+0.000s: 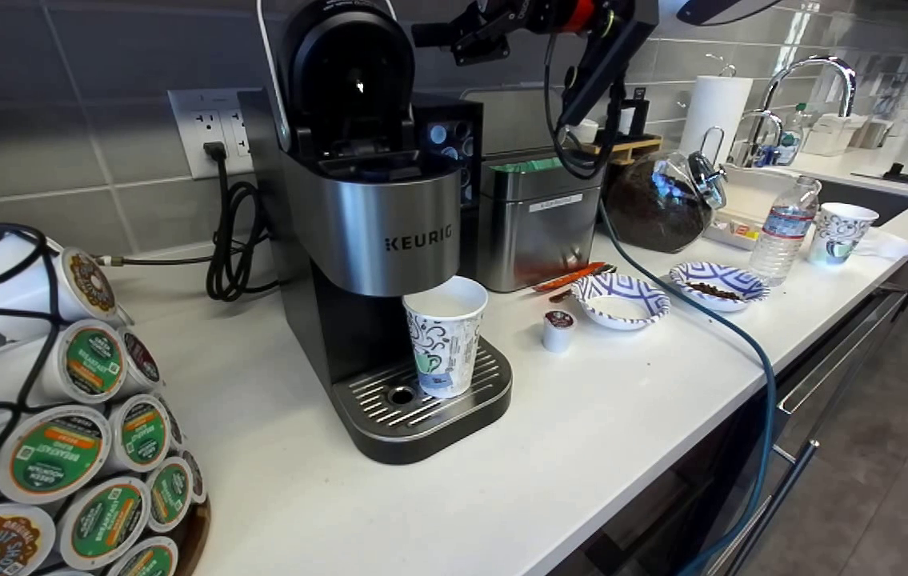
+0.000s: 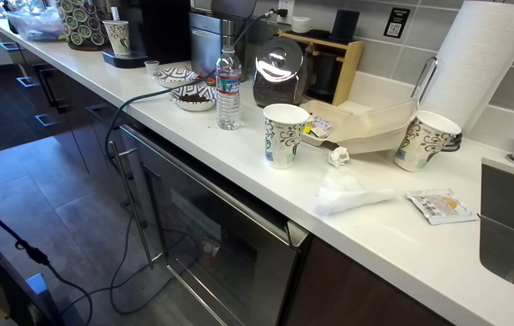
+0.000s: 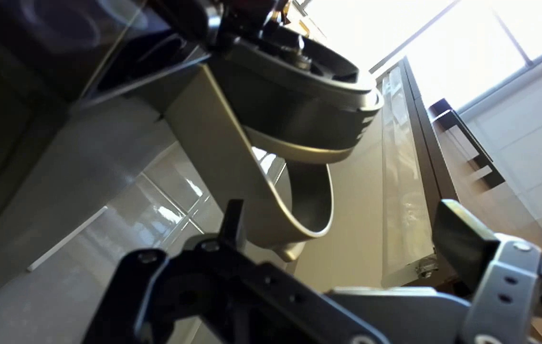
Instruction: Close the lid on the coffeemaker.
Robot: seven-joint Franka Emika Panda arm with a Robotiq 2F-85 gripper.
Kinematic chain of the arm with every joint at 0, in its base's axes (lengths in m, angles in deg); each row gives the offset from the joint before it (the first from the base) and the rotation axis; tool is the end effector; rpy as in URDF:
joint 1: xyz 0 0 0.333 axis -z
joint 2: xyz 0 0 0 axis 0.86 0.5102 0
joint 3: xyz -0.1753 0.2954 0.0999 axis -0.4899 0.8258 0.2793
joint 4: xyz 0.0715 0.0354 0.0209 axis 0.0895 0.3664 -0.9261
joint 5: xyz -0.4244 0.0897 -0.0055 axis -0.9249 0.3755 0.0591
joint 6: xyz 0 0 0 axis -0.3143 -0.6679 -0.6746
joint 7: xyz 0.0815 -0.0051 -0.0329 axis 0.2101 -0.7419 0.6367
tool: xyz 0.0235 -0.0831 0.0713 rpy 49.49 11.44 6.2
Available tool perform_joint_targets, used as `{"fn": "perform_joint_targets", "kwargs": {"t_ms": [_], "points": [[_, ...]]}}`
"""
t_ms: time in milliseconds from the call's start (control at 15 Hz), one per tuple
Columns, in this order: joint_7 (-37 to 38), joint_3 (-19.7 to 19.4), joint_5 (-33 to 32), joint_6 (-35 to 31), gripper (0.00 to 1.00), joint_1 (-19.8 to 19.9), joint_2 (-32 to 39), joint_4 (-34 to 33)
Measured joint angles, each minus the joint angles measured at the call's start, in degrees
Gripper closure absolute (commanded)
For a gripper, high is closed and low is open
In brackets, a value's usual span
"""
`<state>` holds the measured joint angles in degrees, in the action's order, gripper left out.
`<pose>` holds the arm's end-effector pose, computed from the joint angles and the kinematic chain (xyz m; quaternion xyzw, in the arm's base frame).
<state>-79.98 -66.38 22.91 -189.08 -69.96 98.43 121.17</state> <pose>0.7371 0.2727 0.5446 -0.7060 -0.2091 -0.3613 0.5721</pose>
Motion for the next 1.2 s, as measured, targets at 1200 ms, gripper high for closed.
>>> {"fn": "perform_joint_targets", "kwargs": {"t_ms": [1200], "points": [[6.4,2.7,-11.0,4.2,0.0,-2.2,17.2,-27.8]]}}
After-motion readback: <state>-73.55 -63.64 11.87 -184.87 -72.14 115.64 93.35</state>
